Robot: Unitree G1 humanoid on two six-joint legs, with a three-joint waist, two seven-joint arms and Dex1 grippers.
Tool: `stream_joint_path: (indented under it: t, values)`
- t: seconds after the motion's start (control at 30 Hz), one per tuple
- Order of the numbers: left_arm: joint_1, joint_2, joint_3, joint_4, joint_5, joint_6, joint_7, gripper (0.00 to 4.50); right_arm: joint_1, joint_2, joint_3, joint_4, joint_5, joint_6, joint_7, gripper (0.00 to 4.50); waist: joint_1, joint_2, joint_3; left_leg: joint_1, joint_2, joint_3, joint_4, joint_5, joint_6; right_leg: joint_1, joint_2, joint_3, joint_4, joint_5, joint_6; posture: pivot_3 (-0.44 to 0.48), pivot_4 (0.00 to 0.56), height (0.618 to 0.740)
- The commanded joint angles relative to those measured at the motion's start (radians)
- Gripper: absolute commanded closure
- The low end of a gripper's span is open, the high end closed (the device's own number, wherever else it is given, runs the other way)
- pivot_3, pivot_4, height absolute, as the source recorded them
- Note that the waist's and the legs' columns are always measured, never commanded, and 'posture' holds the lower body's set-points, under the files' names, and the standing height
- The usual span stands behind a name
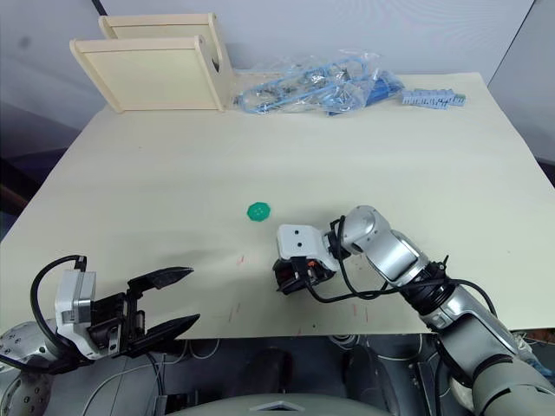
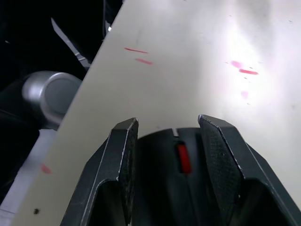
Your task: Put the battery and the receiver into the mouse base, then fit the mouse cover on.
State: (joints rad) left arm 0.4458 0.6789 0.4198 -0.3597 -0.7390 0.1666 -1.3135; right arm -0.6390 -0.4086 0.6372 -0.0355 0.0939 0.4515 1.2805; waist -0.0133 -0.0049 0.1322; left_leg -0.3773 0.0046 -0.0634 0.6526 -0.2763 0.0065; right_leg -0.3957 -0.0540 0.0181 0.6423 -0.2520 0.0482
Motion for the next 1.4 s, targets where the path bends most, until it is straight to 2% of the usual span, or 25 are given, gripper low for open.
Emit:
stream_joint_path:
  t: [0.03, 0.37, 0.63, 0.83, 1.03, 1.13, 1.2, 1.4]
  values:
    - [0.005, -0.001, 0.015, -0.017, -0.010, -0.013, -0.005, 0.00, 0.025, -0.019, 0.050, 0.053, -0.035, 0.032, 0.014, 2.38, 0.000, 0.001, 0.001, 0.000, 0.000, 0.000, 0.000, 0.000, 0.000, 0.000, 0.000, 0.000, 0.000, 0.000, 0.000, 0.000, 0.150, 0.740]
    - [0.011, -0.004, 0.017, -0.022, -0.011, -0.012, 0.000, 0.00, 0.011, -0.003, 0.039, 0.098, -0.034, 0.060, -0.003, 2.38, 0.000, 0.003, 0.003, 0.000, 0.000, 0.000, 0.000, 0.000, 0.000, 0.000, 0.000, 0.001, 0.000, 0.000, -0.001, 0.000, 0.150, 0.740]
    - [0.007, -0.005, 0.012, -0.021, -0.011, -0.012, 0.000, 0.00, 0.038, 0.017, -0.021, 0.070, 0.010, -0.004, -0.013, 2.38, 0.000, 0.003, 0.003, 0.001, 0.000, 0.000, 0.000, 0.000, 0.000, 0.000, 0.000, 0.001, 0.000, 0.000, -0.001, 0.000, 0.150, 0.740]
    - [0.005, -0.008, 0.011, -0.020, -0.012, -0.012, 0.001, 0.00, 0.064, 0.056, -0.164, -0.059, 0.143, 0.074, -0.059, 2.38, -0.003, -0.001, 0.012, -0.001, 0.001, 0.000, 0.000, 0.000, 0.000, -0.001, 0.001, 0.001, 0.001, 0.000, 0.000, 0.000, 0.150, 0.740]
    - [-0.001, -0.006, 0.015, -0.019, -0.017, -0.005, 0.002, 0.00, 0.140, -0.009, -0.255, -0.196, 0.212, 0.095, -0.087, 2.38, -0.002, 0.001, 0.022, -0.005, 0.001, 0.000, 0.000, 0.000, 0.000, -0.005, 0.001, 0.001, 0.001, 0.001, 0.002, 0.000, 0.150, 0.740]
    - [0.000, -0.002, 0.021, -0.019, -0.021, -0.003, 0.001, 0.00, 0.217, -0.037, -0.373, -0.267, 0.312, 0.077, -0.088, 2.38, 0.000, 0.001, 0.027, -0.006, 0.001, 0.000, -0.001, 0.000, 0.000, -0.006, 0.000, 0.001, 0.001, 0.002, 0.002, 0.000, 0.150, 0.740]
    - [-0.003, 0.001, 0.023, -0.016, -0.022, -0.001, 0.000, 0.00, 0.246, -0.086, -0.429, -0.308, 0.371, 0.135, -0.080, 2.38, -0.001, 0.001, 0.028, -0.007, 0.001, 0.001, -0.001, 0.000, 0.000, -0.007, 0.000, 0.001, 0.001, 0.002, 0.002, 0.000, 0.150, 0.740]
    - [-0.008, 0.006, 0.027, -0.012, -0.029, 0.003, -0.003, 0.00, 0.307, -0.145, -0.535, -0.330, 0.462, 0.178, -0.119, 2.38, -0.002, -0.001, 0.031, -0.007, 0.002, 0.002, 0.000, 0.000, 0.000, -0.008, 0.001, 0.002, 0.001, 0.001, 0.002, 0.000, 0.150, 0.740]
